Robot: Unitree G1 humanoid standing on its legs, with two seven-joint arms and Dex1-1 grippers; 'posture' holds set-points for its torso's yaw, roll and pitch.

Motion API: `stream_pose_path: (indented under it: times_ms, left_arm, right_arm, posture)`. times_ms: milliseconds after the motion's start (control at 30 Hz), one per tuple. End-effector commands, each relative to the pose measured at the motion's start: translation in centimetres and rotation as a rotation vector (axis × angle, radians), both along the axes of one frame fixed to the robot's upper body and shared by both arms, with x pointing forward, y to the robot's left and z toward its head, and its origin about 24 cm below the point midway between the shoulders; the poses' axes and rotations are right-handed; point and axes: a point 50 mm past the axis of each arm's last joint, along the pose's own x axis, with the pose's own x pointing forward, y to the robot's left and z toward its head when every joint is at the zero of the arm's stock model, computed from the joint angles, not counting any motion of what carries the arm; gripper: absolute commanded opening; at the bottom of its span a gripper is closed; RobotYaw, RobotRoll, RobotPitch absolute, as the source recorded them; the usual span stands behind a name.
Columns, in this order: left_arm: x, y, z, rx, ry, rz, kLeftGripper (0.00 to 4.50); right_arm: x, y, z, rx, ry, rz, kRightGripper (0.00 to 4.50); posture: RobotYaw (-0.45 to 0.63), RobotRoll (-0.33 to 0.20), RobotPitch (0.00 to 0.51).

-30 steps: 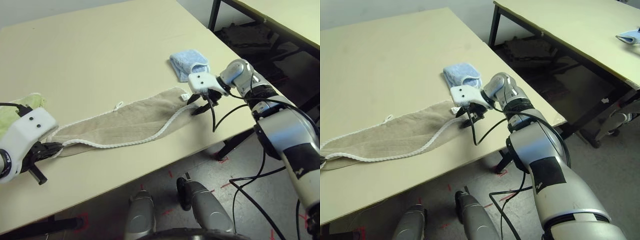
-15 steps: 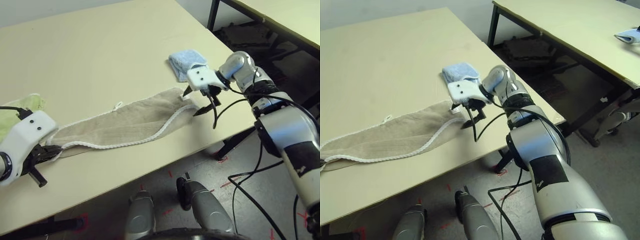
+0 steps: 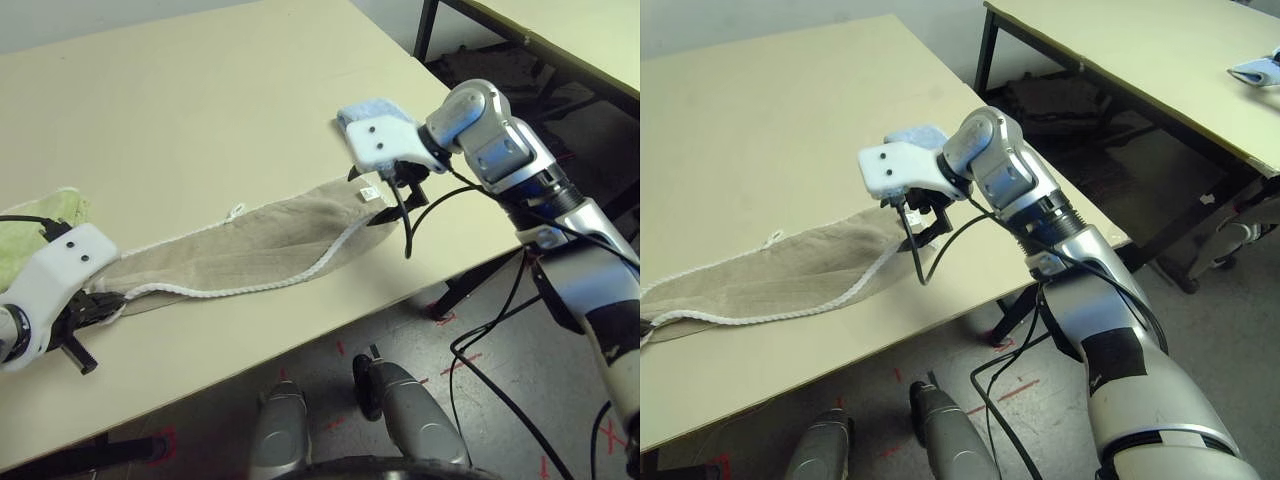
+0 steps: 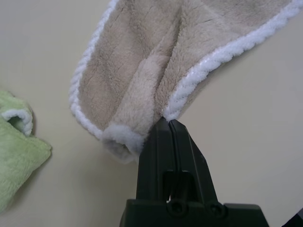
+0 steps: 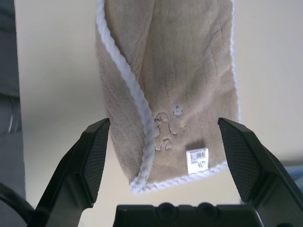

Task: Fold the towel and set it aside.

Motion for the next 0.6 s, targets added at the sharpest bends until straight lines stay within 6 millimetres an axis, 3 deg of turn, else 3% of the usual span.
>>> stream_pose_path:
  times_ms: [33,333,600]
  left_arm:
    - [-0.1,0.0,-0.5,0.0,0.024,-0.004,0.0]
    - [-0.1,-0.1,-0.6,0.004,0.023,-0.002,0.0]
    - [-0.4,-0.3,-0.9,0.001,0.024,0.009,0.0]
  right_arm:
    - [-0.8,1.1,-1.6,-0.068,-0.012,0.022,4.48]
    - [-0.6,3.5,-4.6,-0.177,-0.071,0.097,4.48]
    - [0.7,3.0,-5.6,-0.236,-0.089,0.089,4.48]
  posture:
    - [-0.04,0.0,0.191]
    - [-0.03,0.0,0.19]
    - [-0.01,0.0,0.19]
